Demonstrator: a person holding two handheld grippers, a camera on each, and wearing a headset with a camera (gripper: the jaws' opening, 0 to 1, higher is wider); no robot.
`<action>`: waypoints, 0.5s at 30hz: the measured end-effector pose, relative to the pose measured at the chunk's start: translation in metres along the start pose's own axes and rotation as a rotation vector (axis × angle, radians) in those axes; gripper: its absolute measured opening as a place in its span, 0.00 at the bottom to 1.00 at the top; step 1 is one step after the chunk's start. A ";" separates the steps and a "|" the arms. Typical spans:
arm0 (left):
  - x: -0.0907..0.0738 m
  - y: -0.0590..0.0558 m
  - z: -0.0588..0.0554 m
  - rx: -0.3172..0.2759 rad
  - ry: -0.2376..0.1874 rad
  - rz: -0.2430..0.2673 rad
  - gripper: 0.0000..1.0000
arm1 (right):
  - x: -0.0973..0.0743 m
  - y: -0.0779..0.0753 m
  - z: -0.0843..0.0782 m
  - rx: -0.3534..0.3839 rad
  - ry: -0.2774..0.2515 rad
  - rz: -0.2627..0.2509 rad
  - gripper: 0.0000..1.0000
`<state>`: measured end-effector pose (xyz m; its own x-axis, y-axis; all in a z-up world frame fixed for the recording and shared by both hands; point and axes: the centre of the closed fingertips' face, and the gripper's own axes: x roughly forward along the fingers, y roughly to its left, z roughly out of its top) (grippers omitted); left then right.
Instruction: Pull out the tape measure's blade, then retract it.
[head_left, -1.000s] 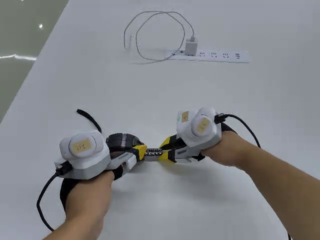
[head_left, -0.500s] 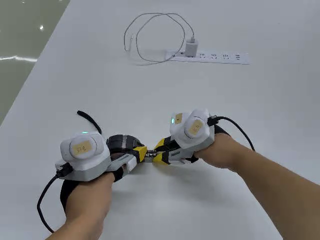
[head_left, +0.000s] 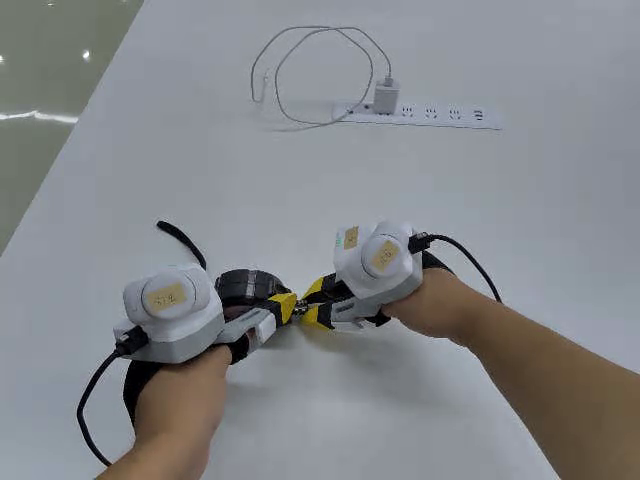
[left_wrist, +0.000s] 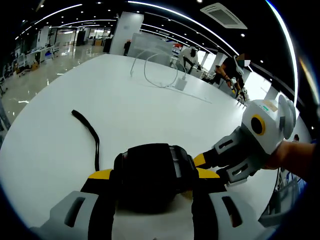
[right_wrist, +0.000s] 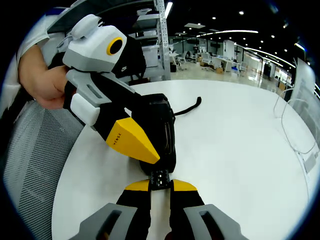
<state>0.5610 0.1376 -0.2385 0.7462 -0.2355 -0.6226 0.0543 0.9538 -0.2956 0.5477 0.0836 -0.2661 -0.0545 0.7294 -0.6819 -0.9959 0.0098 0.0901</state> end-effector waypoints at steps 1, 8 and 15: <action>0.000 0.000 0.000 0.000 -0.001 0.000 0.58 | 0.000 0.000 0.000 0.002 -0.002 0.000 0.10; 0.001 0.000 0.000 -0.003 -0.001 0.001 0.58 | 0.003 0.000 0.002 -0.006 -0.005 -0.002 0.10; 0.001 0.000 0.000 -0.006 -0.002 0.002 0.58 | 0.004 -0.001 0.003 -0.011 -0.006 -0.005 0.10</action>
<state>0.5618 0.1378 -0.2391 0.7480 -0.2328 -0.6216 0.0486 0.9532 -0.2985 0.5488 0.0887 -0.2667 -0.0491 0.7336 -0.6778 -0.9969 0.0061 0.0789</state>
